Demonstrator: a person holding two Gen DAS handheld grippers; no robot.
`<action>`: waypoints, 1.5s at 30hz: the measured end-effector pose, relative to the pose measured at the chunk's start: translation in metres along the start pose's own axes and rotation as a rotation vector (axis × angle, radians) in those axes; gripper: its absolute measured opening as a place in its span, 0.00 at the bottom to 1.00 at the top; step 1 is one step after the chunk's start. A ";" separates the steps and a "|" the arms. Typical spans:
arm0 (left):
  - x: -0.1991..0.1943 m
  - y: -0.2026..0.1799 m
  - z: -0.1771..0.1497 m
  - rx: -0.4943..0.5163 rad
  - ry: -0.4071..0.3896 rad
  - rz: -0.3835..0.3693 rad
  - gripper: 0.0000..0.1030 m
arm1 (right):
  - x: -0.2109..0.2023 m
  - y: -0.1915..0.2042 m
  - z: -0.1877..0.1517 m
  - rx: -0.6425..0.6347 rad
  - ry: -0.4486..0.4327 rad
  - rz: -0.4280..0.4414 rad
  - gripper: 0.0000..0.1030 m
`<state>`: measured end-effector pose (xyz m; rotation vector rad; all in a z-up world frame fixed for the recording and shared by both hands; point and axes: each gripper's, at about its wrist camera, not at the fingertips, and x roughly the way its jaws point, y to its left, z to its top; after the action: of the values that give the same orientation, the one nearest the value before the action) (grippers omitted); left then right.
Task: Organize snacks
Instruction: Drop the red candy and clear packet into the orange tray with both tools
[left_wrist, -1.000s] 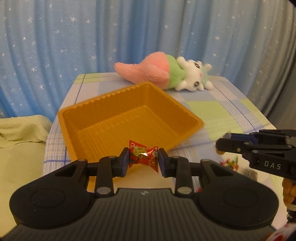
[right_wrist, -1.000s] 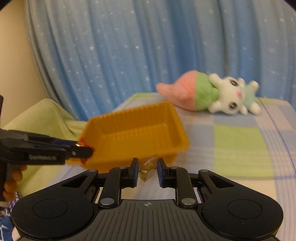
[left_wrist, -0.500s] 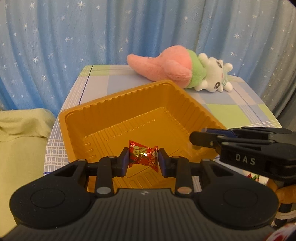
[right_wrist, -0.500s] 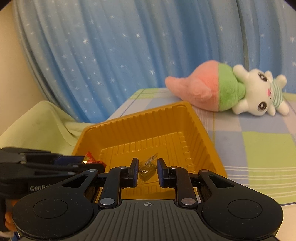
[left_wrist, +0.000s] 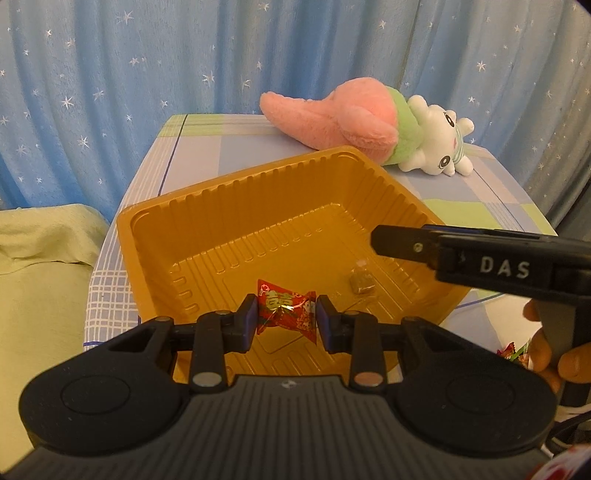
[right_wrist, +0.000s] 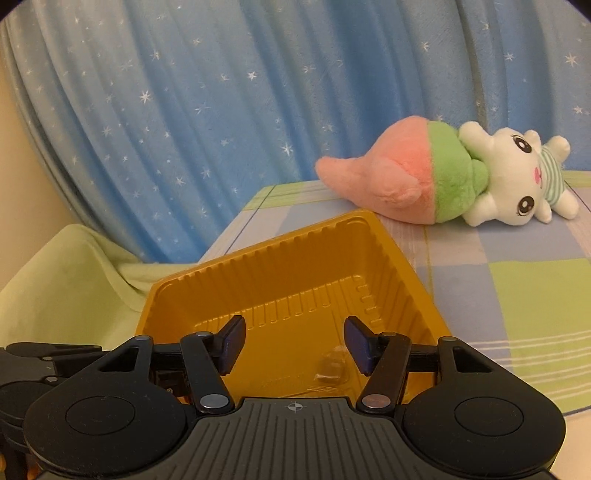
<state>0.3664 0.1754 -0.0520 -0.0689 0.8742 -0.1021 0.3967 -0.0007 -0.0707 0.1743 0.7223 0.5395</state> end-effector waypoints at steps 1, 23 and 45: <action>0.000 0.000 0.000 0.000 0.001 -0.003 0.30 | -0.002 -0.001 0.000 0.003 -0.002 -0.004 0.58; -0.003 0.000 0.011 -0.004 -0.025 -0.057 0.37 | -0.057 -0.010 -0.026 0.106 -0.030 -0.100 0.62; -0.088 -0.021 -0.071 0.069 -0.019 -0.206 0.47 | -0.160 0.005 -0.124 0.226 0.054 -0.335 0.74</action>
<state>0.2540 0.1636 -0.0282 -0.0947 0.8420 -0.3234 0.2130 -0.0846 -0.0682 0.2435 0.8449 0.1427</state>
